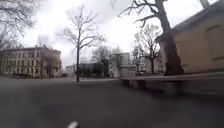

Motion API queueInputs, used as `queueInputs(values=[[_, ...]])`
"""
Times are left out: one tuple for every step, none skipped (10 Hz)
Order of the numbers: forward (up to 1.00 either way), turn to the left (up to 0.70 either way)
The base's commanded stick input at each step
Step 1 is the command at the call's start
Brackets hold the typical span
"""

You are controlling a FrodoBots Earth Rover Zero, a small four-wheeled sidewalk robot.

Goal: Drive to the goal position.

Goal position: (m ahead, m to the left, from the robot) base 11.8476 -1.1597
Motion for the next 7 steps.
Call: queueInputs(values=[[1.00,0.00],[1.00,0.00],[1.00,0.10],[1.00,0.29],[1.00,0.40],[1.00,0.40],[1.00,0.27]])
